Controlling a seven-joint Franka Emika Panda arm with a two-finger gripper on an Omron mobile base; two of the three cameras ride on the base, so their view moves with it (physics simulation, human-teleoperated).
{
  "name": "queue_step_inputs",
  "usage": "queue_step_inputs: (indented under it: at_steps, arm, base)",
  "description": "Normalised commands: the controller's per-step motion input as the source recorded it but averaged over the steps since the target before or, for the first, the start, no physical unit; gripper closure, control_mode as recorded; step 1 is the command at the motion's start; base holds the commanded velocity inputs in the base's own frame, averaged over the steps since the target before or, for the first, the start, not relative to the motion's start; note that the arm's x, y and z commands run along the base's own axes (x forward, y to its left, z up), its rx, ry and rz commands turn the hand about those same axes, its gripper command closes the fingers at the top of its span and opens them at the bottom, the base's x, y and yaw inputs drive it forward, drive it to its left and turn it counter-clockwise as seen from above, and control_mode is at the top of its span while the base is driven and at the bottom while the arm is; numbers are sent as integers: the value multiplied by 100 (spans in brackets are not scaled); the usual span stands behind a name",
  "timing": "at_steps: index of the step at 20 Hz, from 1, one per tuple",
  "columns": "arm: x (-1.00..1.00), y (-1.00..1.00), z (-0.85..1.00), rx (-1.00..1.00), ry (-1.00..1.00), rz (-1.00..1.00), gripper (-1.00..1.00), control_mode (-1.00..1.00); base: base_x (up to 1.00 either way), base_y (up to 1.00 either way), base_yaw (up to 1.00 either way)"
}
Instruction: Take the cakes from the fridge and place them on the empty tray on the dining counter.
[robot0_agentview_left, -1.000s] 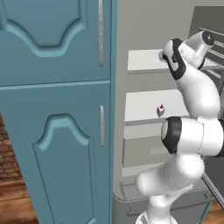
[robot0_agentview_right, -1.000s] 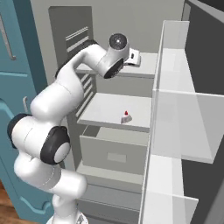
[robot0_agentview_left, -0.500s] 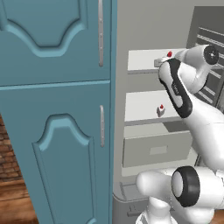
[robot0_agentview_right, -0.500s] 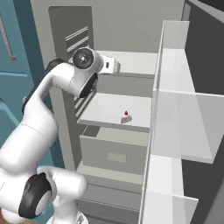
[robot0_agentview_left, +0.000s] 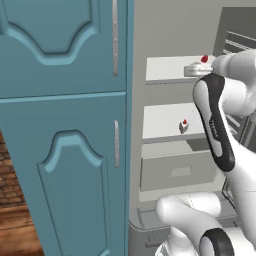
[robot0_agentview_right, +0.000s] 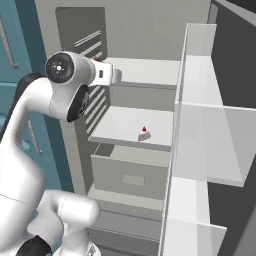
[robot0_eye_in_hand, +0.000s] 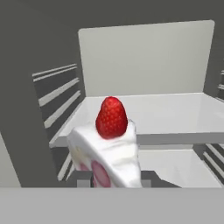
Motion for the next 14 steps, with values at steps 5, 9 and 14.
queue_step_inputs:
  at_steps: [5, 9, 14]
  arm:
    - [-100, 40, 17, -4, 3, -1, 100, -100]
    - [-97, 48, 1, -6, 9, -1, 100, -100]
    - [-72, 35, 0, -4, 12, 0, 100, -100]
  base:
    - [0, 0, 0]
    - [0, 0, 0]
    - [0, 0, 0]
